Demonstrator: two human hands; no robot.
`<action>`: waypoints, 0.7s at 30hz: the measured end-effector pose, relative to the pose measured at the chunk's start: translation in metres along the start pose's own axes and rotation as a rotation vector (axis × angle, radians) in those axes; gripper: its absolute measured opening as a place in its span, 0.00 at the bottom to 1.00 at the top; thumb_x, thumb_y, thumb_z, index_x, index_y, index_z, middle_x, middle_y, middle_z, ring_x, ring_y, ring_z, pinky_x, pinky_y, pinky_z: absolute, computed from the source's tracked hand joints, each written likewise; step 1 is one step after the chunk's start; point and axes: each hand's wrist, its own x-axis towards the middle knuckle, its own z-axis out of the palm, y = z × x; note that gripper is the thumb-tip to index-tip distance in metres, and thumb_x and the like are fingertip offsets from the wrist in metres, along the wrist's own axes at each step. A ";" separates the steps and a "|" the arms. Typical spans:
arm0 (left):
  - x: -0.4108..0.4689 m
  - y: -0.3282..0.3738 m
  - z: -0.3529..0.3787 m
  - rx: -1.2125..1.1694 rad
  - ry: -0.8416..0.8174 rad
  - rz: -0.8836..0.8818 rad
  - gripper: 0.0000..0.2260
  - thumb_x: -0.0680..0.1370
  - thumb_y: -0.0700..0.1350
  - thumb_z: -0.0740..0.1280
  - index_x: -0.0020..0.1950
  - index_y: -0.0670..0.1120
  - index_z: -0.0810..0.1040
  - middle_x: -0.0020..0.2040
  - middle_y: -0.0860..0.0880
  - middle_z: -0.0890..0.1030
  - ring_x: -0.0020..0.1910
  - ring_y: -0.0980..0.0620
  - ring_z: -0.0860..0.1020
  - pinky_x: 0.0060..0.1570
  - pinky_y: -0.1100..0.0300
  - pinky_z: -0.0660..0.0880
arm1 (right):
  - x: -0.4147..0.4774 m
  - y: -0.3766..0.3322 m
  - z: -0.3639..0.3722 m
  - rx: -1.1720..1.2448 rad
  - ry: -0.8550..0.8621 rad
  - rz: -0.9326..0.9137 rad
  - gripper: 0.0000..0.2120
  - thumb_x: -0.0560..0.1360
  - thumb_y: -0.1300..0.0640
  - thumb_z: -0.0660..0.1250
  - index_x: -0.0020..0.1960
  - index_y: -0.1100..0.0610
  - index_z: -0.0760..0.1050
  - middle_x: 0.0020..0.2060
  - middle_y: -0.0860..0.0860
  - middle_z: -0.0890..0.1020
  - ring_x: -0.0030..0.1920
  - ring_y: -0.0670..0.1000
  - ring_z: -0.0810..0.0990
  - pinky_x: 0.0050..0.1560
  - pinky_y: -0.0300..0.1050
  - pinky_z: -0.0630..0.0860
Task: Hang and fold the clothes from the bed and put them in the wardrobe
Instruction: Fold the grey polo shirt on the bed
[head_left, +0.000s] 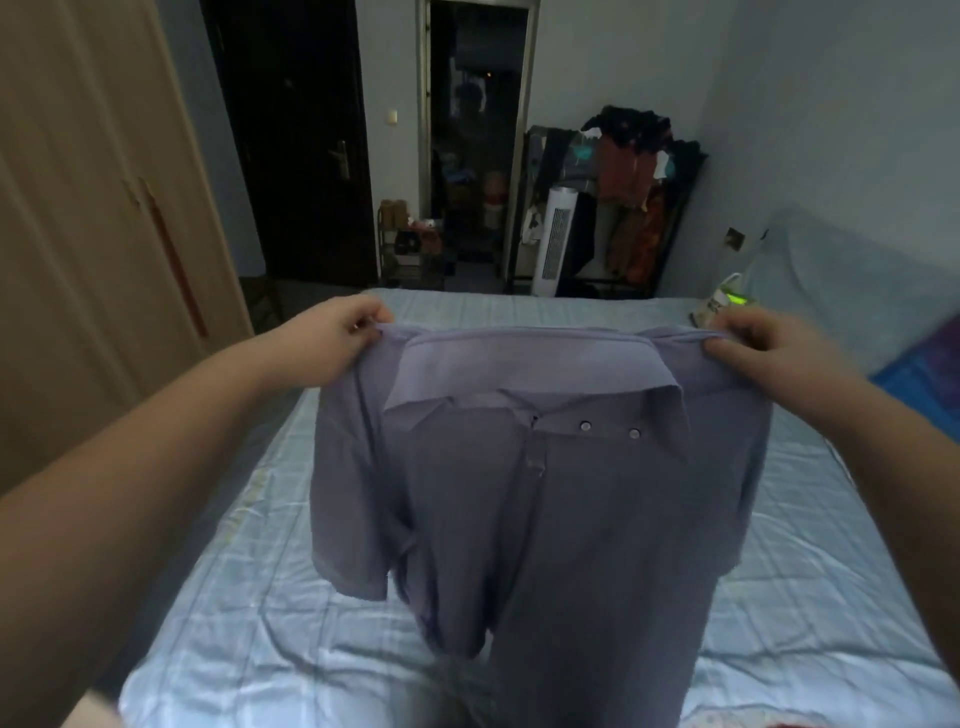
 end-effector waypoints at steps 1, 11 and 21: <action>0.006 0.000 0.009 -0.007 0.011 0.000 0.08 0.82 0.40 0.60 0.51 0.50 0.77 0.51 0.49 0.80 0.53 0.49 0.78 0.51 0.55 0.72 | 0.000 0.005 0.000 -0.051 0.005 0.004 0.10 0.74 0.47 0.66 0.38 0.52 0.74 0.33 0.51 0.76 0.34 0.46 0.71 0.36 0.41 0.67; 0.065 0.042 0.065 -0.218 0.032 0.063 0.09 0.75 0.53 0.60 0.43 0.52 0.78 0.43 0.51 0.80 0.45 0.52 0.78 0.45 0.52 0.73 | 0.033 0.103 -0.003 -0.400 0.254 0.051 0.15 0.72 0.41 0.55 0.39 0.52 0.66 0.31 0.52 0.73 0.35 0.57 0.73 0.35 0.50 0.70; 0.244 -0.016 0.287 -0.143 0.009 -0.347 0.05 0.80 0.42 0.63 0.46 0.42 0.76 0.42 0.47 0.78 0.43 0.48 0.75 0.40 0.57 0.68 | 0.176 0.340 0.150 -0.341 -0.121 0.199 0.17 0.79 0.44 0.58 0.39 0.55 0.64 0.33 0.52 0.71 0.40 0.61 0.77 0.36 0.50 0.67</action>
